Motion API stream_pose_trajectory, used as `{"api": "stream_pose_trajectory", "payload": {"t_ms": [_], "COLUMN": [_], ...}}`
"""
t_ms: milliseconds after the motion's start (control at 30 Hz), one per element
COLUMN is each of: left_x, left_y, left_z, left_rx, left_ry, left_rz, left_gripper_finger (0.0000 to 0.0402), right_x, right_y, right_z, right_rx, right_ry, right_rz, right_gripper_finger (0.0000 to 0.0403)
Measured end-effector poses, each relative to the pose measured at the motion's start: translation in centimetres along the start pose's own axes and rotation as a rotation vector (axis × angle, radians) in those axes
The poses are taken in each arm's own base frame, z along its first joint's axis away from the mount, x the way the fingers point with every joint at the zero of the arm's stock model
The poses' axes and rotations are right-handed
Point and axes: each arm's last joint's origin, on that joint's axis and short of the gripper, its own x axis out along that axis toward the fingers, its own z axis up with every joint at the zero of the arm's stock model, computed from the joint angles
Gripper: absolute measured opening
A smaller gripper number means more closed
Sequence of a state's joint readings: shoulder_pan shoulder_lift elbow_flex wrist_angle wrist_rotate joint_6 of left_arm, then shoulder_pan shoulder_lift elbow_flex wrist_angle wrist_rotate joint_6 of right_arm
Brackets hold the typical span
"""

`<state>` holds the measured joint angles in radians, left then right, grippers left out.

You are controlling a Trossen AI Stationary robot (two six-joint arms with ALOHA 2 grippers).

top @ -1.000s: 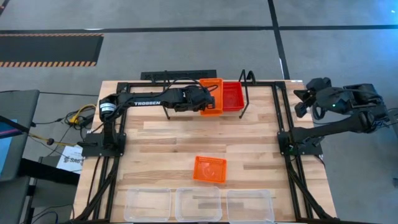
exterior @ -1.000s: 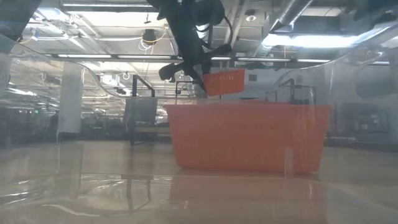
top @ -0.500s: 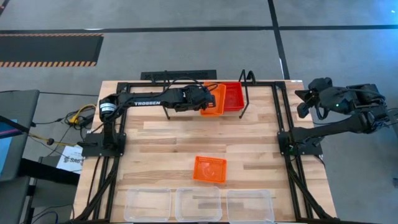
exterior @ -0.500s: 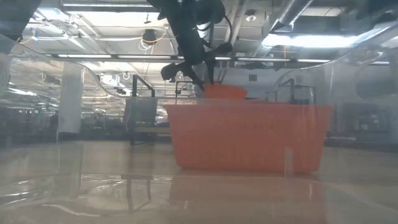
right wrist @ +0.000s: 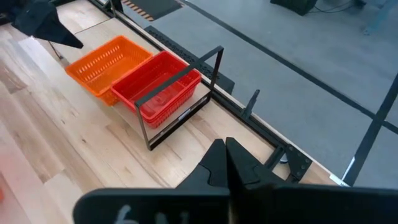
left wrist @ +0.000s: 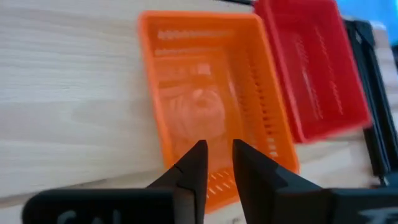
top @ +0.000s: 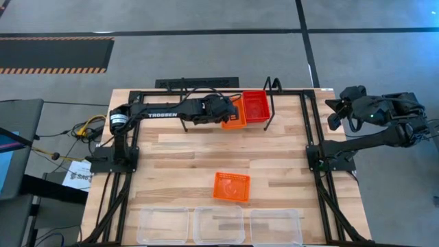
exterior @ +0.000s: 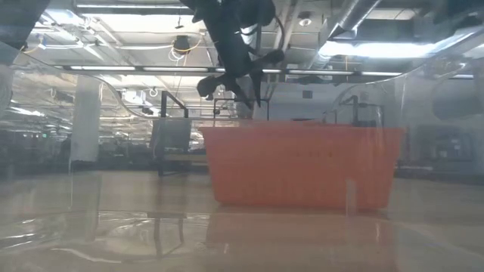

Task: Stack baskets on shelf by color
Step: Stack the orange bin on top of the orange bins on the shelf

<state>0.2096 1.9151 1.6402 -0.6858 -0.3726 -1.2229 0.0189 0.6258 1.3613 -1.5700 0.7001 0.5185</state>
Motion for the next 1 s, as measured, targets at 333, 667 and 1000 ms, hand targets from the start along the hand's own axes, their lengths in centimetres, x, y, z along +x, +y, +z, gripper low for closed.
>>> {"api": "stream_pose_trajectory", "payload": {"t_ms": [333,667,1000], "left_x": [-8.4,-19.4,-24.7], "left_y": [-3.8,-2.2,0.3], "left_z": [-2.6,-8.0,-13.2], "left_rx": [0.278,0.544,0.736], "left_ry": [0.057,0.083,0.161], "left_rz": [-0.167,0.032,-0.011], "left_gripper_finger": [0.0006,0.0003,0.0004], "right_x": [0.1,4.1,9.3], "right_y": [1.7,7.7,19.1], "right_z": [0.9,2.8,4.1], "right_rx": [-0.024,-0.026,-0.131], "right_ry": [0.052,0.125,0.173], "right_rz": [0.290,0.491,0.661], "right_gripper_finger": [0.0001,0.0001,0.0001]}}
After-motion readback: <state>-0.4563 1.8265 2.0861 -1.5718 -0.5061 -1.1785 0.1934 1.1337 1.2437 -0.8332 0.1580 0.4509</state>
